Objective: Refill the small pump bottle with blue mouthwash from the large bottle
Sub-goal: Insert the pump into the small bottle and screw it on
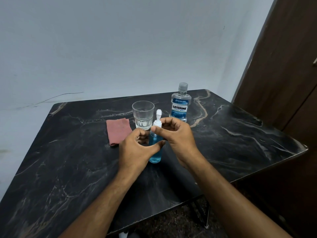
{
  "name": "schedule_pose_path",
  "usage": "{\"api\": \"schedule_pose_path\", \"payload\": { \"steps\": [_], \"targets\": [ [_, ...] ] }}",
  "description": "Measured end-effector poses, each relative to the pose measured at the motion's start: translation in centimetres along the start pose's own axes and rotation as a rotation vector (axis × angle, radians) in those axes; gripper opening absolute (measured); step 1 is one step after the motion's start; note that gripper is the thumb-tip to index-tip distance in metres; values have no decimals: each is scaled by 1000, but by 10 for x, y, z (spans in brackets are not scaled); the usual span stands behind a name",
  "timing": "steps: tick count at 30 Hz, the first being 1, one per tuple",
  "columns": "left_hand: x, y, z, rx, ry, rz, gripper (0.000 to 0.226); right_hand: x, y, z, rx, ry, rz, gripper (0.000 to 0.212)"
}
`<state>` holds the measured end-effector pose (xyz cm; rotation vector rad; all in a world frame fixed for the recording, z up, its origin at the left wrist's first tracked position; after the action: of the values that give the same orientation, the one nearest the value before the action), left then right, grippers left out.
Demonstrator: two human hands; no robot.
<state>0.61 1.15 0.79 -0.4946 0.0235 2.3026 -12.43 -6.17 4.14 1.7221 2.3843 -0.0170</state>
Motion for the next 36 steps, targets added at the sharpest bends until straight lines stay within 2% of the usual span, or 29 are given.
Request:
{"api": "schedule_pose_path", "payload": {
  "steps": [5,10,13,15,22,26,30,36],
  "targets": [
    [1,1,1,-6,-2,8,45,-1,0,-4,-6,-30,-31,26],
    [1,0,0,-21,2,22,43,2,-2,-3,-32,-38,44,27],
    [3,2,0,-40,2,20,44,1,-2,1,-44,-9,141,42],
    [4,3,-1,-39,1,6,41,1,0,3,-23,-3,169,44],
    [2,3,-1,-39,4,8,44,-4,5,7,7,14,28,41],
    [1,2,-1,-45,13,24,40,0,4,3,-74,-15,-11,19],
    [2,2,0,-48,12,38,41,3,1,4,-89,-25,32,15],
    [4,2,3,-67,27,42,39,3,2,2,-136,11,146,34]
  ]
}}
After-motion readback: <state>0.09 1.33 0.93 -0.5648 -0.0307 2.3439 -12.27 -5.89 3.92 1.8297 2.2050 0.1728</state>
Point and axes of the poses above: each hand's wrist, its own x-axis away from the middle knuckle, its own y-axis out of the palm, z = x × y, the point moved 6 cm from there along -x, towards the middle knuckle, and after that the axes turned 5 degrees about z, right-handed, at the moved point
